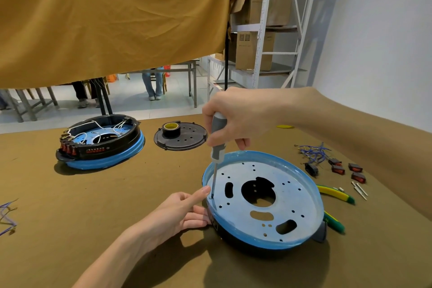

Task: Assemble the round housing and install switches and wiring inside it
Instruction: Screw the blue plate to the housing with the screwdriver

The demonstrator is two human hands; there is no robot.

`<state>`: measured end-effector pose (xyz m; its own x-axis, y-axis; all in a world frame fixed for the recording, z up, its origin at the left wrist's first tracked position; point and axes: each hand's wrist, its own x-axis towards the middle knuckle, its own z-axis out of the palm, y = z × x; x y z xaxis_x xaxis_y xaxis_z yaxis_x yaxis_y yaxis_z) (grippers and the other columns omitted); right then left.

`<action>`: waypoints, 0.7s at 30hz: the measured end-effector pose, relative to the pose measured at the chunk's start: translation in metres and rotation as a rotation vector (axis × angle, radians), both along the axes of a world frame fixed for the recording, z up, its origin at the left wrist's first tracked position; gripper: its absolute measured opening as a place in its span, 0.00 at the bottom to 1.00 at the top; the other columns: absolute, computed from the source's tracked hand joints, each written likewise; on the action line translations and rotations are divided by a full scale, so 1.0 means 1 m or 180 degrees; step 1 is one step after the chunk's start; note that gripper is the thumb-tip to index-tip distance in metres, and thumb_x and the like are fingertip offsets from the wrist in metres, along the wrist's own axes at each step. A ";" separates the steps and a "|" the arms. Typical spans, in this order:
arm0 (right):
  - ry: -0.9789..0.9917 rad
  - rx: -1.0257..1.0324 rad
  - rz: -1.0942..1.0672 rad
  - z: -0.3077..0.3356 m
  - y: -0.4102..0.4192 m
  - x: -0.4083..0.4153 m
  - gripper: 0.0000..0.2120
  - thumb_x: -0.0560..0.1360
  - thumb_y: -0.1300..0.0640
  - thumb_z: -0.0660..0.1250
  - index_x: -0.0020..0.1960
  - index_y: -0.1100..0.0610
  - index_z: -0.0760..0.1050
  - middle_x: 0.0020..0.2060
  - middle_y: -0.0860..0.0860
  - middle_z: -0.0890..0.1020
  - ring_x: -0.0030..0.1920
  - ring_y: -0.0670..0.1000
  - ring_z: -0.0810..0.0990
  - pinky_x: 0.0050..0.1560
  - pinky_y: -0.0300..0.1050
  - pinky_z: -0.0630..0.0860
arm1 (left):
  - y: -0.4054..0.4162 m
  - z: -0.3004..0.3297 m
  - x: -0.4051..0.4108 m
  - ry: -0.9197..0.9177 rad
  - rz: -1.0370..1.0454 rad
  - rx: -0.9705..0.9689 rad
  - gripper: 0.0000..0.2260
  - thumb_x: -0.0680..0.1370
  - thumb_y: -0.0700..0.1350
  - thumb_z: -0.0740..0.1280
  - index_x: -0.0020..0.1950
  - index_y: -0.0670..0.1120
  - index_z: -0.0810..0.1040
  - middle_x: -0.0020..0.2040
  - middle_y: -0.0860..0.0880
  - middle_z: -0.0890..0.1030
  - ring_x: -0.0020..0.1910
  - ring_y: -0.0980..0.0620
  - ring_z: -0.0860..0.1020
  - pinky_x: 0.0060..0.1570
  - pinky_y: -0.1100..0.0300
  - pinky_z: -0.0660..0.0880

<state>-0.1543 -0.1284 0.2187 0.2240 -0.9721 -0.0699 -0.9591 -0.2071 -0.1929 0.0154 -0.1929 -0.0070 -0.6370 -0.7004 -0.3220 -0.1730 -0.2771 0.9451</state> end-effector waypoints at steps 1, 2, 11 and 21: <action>-0.0023 0.0027 -0.0002 0.000 0.000 0.000 0.08 0.79 0.49 0.71 0.51 0.52 0.76 0.38 0.50 0.87 0.31 0.49 0.86 0.33 0.39 0.82 | 0.000 0.001 0.000 0.0005 0.0009 0.0015 0.40 0.60 0.64 0.78 0.62 0.43 0.69 0.49 0.38 0.87 0.50 0.43 0.87 0.45 0.56 0.84; -0.0066 0.0065 0.0012 0.000 0.000 0.000 0.08 0.79 0.50 0.72 0.52 0.51 0.75 0.38 0.49 0.86 0.32 0.48 0.86 0.33 0.39 0.82 | 0.000 0.001 -0.001 0.0012 0.0015 0.0026 0.40 0.59 0.64 0.78 0.61 0.43 0.69 0.49 0.38 0.87 0.50 0.42 0.87 0.44 0.57 0.83; 0.0084 0.0242 -0.0139 0.004 0.003 0.003 0.11 0.77 0.47 0.73 0.52 0.53 0.76 0.36 0.51 0.86 0.31 0.48 0.86 0.30 0.38 0.79 | -0.002 -0.002 -0.002 -0.0026 0.0028 0.0005 0.47 0.58 0.65 0.79 0.67 0.45 0.63 0.48 0.37 0.87 0.49 0.42 0.87 0.44 0.56 0.84; 0.0192 0.0488 -0.0081 0.013 -0.002 0.004 0.10 0.75 0.57 0.76 0.52 0.58 0.79 0.32 0.49 0.86 0.33 0.51 0.87 0.33 0.38 0.82 | -0.008 -0.009 -0.003 -0.0063 0.0016 -0.0007 0.45 0.52 0.67 0.81 0.59 0.48 0.65 0.48 0.38 0.87 0.49 0.42 0.87 0.44 0.57 0.83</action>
